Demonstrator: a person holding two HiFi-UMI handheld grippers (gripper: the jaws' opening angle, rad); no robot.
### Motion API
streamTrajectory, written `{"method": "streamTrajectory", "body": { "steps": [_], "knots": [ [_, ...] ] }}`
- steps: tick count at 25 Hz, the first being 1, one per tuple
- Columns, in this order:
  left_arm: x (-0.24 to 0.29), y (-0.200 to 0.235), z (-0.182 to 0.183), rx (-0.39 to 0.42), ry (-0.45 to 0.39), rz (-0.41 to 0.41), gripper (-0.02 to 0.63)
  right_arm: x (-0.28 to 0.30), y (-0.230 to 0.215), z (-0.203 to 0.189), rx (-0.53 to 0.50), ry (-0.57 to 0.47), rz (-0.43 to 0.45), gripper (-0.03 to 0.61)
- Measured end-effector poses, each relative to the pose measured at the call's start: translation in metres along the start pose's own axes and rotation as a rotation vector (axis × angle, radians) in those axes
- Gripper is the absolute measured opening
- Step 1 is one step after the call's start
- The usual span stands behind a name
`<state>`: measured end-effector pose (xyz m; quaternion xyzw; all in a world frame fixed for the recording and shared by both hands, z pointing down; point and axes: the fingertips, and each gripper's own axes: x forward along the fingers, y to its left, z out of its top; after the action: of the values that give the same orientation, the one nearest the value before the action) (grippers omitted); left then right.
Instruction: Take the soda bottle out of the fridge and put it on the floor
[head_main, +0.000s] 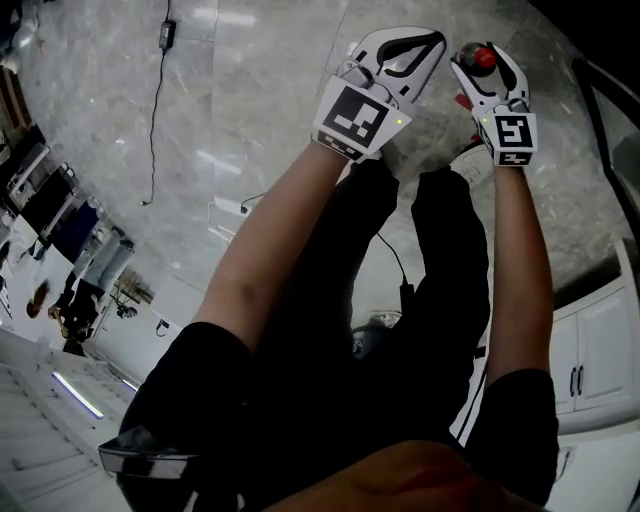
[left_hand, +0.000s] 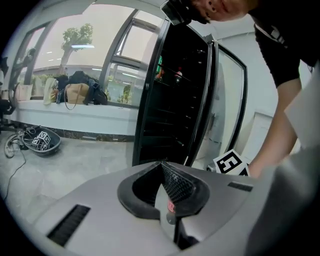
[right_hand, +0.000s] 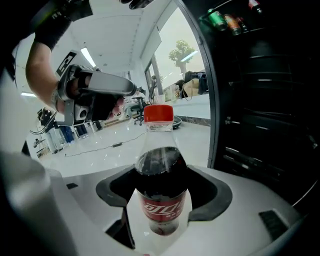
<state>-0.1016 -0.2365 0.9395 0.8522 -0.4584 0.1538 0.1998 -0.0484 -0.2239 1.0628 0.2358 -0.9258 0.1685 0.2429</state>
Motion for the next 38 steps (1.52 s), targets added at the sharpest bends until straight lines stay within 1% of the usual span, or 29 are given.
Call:
{"method": "streamTrajectory", "body": {
  "steps": [3, 5, 10, 13, 16, 19, 23, 27, 30, 32, 34, 36, 38],
  "knots": [
    [0.016, 0.004, -0.029, 0.019, 0.021, -0.026, 0.0, 0.021, -0.009, -0.035, -0.001, 0.02, 0.007, 0.314],
    [0.026, 0.007, -0.046, 0.032, 0.034, -0.046, 0.0, 0.035, -0.015, -0.057, -0.019, 0.039, 0.012, 0.314],
    [0.039, 0.012, -0.071, 0.066, 0.05, -0.081, 0.0, 0.059, -0.019, -0.095, -0.037, 0.064, 0.025, 0.314],
    [0.042, 0.017, -0.073, 0.067, 0.043, -0.085, 0.0, 0.065, -0.016, -0.093, -0.053, 0.048, 0.028, 0.313],
    [0.04, 0.017, -0.068, 0.068, 0.037, -0.084, 0.0, 0.066, -0.011, -0.091, -0.071, 0.066, 0.044, 0.313],
    [0.037, 0.014, -0.056, 0.07, 0.023, -0.087, 0.0, 0.058, -0.006, -0.087, -0.07, 0.076, 0.063, 0.313],
    [0.03, 0.013, -0.033, 0.071, 0.002, -0.08, 0.0, 0.05, 0.008, -0.069, -0.1, 0.083, 0.112, 0.314],
    [0.015, 0.006, 0.001, 0.064, -0.018, -0.072, 0.0, 0.027, 0.021, -0.036, -0.118, 0.077, 0.12, 0.314],
    [-0.005, -0.004, 0.038, 0.088, -0.027, -0.076, 0.0, 0.0, 0.026, 0.011, -0.131, 0.043, 0.102, 0.314],
    [-0.02, -0.013, 0.072, 0.115, -0.041, -0.078, 0.0, -0.024, 0.025, 0.055, -0.132, 0.002, 0.073, 0.313],
    [-0.037, -0.025, 0.112, 0.143, -0.061, -0.084, 0.0, -0.056, 0.026, 0.106, -0.102, -0.054, 0.045, 0.309],
    [-0.057, -0.044, 0.157, 0.173, -0.078, -0.097, 0.0, -0.096, 0.031, 0.161, -0.061, -0.118, 0.033, 0.273],
    [-0.078, -0.065, 0.205, 0.194, -0.091, -0.116, 0.0, -0.141, 0.037, 0.213, -0.045, -0.173, 0.028, 0.205]
  ]
}}
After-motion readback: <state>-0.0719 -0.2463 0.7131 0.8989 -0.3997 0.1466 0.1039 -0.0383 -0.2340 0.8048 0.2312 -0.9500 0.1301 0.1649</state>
